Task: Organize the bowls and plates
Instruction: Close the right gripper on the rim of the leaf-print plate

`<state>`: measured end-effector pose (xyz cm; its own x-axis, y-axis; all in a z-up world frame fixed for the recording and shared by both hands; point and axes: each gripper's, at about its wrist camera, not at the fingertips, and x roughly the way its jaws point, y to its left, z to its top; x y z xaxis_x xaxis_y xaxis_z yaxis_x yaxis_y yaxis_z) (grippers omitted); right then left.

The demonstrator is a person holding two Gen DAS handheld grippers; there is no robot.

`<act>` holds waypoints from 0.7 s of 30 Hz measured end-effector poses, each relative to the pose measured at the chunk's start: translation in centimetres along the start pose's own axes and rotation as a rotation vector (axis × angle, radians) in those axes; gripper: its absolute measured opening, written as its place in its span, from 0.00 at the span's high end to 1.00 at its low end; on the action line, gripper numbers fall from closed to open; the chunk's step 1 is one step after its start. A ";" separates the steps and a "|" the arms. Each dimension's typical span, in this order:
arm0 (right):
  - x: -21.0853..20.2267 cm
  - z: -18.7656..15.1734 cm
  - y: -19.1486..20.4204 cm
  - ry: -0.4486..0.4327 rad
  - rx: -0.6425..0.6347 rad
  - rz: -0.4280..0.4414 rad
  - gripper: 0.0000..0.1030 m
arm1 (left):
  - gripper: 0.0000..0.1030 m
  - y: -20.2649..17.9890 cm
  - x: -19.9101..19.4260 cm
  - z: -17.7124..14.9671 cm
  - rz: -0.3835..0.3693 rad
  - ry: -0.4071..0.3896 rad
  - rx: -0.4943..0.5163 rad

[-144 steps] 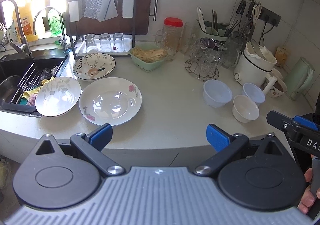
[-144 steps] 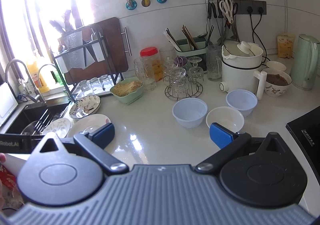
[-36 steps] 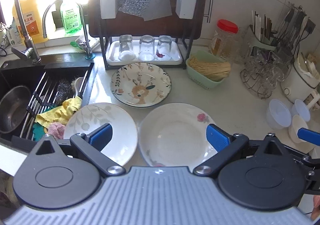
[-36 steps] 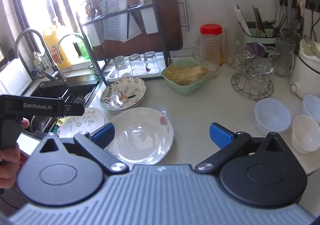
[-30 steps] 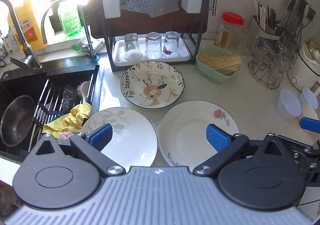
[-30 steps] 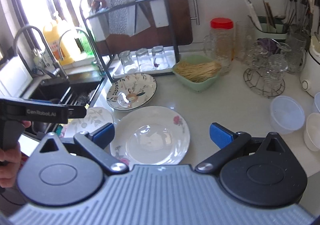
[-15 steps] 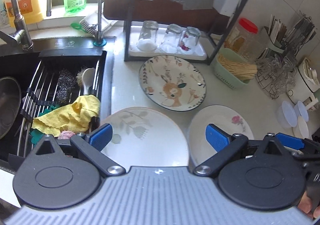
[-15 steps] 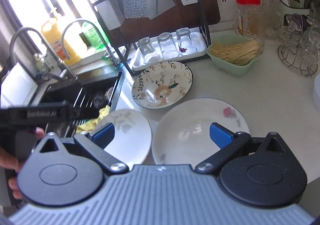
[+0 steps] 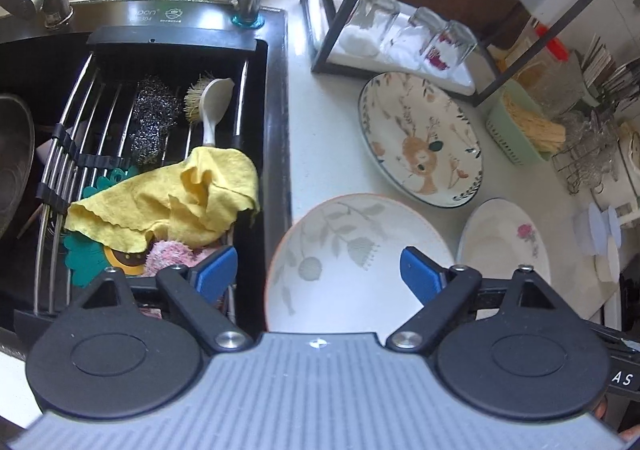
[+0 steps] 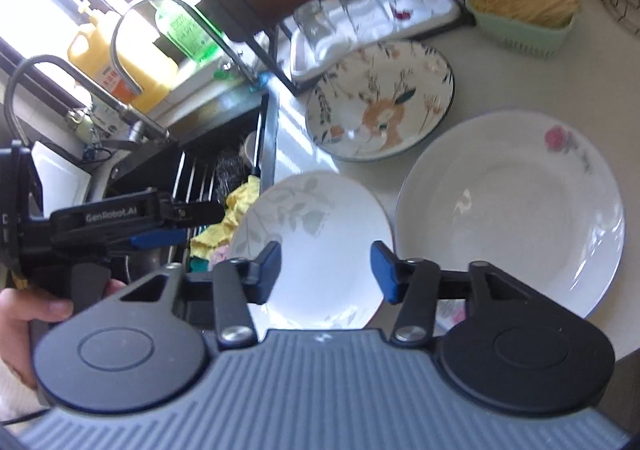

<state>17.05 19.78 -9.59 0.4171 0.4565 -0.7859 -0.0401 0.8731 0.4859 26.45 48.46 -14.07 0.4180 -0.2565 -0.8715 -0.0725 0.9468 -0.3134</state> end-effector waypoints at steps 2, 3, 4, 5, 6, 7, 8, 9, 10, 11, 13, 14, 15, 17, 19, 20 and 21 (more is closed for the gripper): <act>0.7 -0.3 -0.1 0.015 0.025 0.003 0.59 | 0.17 0.6 0.6 0.1 -0.012 0.021 0.023; 1.0 -0.6 -0.2 0.029 0.041 0.016 0.62 | 0.20 0.8 1.0 0.3 -0.021 0.034 0.037; 1.4 -0.9 -0.3 0.044 0.059 0.024 0.64 | 0.23 1.0 1.4 0.3 -0.033 0.047 0.052; 1.7 -1.1 -0.4 0.055 0.071 0.016 0.70 | 0.27 1.1 1.8 0.4 -0.042 0.057 0.063; 1.9 -1.3 -0.5 0.061 0.078 0.001 0.73 | 0.32 1.3 2.3 0.4 -0.046 0.068 0.069; 1.9 -1.5 -0.7 0.063 0.086 -0.008 0.73 | 0.34 1.5 2.9 0.4 -0.052 0.080 0.073; 2.0 -1.5 -0.9 0.059 0.097 -0.016 0.73 | 0.38 1.7 3.4 0.5 -0.060 0.091 0.075; 2.0 -1.5 -1.1 0.054 0.109 -0.027 0.73 | 0.42 1.7 4.0 0.5 -0.066 0.102 0.077; 2.1 -1.3 -1.3 0.053 0.120 -0.039 0.73 | 0.43 1.8 4.4 0.5 -0.067 0.109 0.081; 2.2 -1.3 -1.5 0.056 0.127 -0.046 0.74 | 0.46 1.9 4.8 0.5 -0.068 0.113 0.090; 2.5 -1.4 -2.0 0.065 0.147 -0.060 0.74 | 0.49 2.0 5.4 0.6 -0.070 0.119 0.113; 2.7 -1.4 -2.2 0.071 0.156 -0.066 0.74 | 0.52 2.1 5.5 0.7 -0.070 0.121 0.123; 3.0 -1.4 -2.4 0.082 0.170 -0.074 0.74 | 0.54 2.3 5.7 0.8 -0.068 0.122 0.129; 3.2 -1.4 -2.8 0.091 0.209 -0.071 0.74 | 0.56 2.5 5.8 0.9 -0.070 0.125 0.141; 3.3 -1.4 -3.2 0.090 0.236 -0.081 0.74 | 0.59 2.8 6.0 1.0 -0.080 0.135 0.147; 3.4 -1.4 -3.3 0.087 0.244 -0.090 0.74 | 0.61 2.8 6.2 1.1 -0.083 0.139 0.151; 3.5 -1.4 -3.5 0.088 0.251 -0.097 0.74 | 0.63 2.9 6.3 1.1 -0.085 0.144 0.157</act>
<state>17.39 18.54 -14.53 0.3275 0.3956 -0.8580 0.2267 0.8487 0.4778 29.93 49.79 -20.07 0.2822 -0.3507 -0.8929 0.1040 0.9365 -0.3350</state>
